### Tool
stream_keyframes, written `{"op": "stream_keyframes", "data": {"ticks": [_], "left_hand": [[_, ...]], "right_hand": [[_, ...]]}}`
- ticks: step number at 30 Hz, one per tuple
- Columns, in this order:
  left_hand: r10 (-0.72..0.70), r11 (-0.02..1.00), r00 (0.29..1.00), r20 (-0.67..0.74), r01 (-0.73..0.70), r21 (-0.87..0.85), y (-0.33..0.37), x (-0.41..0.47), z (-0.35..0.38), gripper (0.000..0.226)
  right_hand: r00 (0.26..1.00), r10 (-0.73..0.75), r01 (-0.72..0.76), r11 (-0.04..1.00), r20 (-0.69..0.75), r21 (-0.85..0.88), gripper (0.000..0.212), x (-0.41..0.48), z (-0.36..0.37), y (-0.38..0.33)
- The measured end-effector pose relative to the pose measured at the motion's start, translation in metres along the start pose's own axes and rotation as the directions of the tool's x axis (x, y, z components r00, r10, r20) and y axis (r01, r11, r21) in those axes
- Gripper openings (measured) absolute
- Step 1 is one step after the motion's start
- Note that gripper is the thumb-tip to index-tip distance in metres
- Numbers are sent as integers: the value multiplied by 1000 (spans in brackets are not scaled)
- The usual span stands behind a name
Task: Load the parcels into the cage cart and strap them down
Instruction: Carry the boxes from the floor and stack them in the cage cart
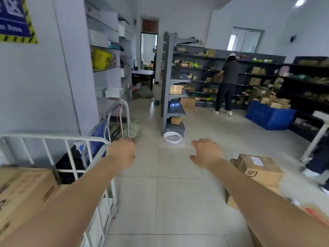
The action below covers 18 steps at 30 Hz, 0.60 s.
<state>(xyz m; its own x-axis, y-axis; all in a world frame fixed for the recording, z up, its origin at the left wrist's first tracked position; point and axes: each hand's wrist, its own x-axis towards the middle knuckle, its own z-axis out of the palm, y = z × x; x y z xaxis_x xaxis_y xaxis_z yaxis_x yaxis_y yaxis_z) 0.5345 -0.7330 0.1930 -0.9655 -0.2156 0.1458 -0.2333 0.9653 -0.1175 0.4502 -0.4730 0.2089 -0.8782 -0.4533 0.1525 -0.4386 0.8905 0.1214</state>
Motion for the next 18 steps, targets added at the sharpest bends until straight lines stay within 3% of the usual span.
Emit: {"op": "stream_keyframes", "data": {"ticks": [8, 11, 18], "left_hand": [[318, 948, 948, 0, -318, -13, 158, 43, 9, 42], [464, 885, 886, -16, -464, -42, 213, 52, 15, 36], [707, 698, 707, -10, -700, -151, 337, 36, 45, 26]], "right_hand": [[942, 331, -333, 943, 46, 22, 40, -79, 20, 124], [877, 470, -471, 882, 97, -12, 50, -116, 28, 159], [684, 705, -709, 703, 187, -58, 49, -210, 59, 219]]}}
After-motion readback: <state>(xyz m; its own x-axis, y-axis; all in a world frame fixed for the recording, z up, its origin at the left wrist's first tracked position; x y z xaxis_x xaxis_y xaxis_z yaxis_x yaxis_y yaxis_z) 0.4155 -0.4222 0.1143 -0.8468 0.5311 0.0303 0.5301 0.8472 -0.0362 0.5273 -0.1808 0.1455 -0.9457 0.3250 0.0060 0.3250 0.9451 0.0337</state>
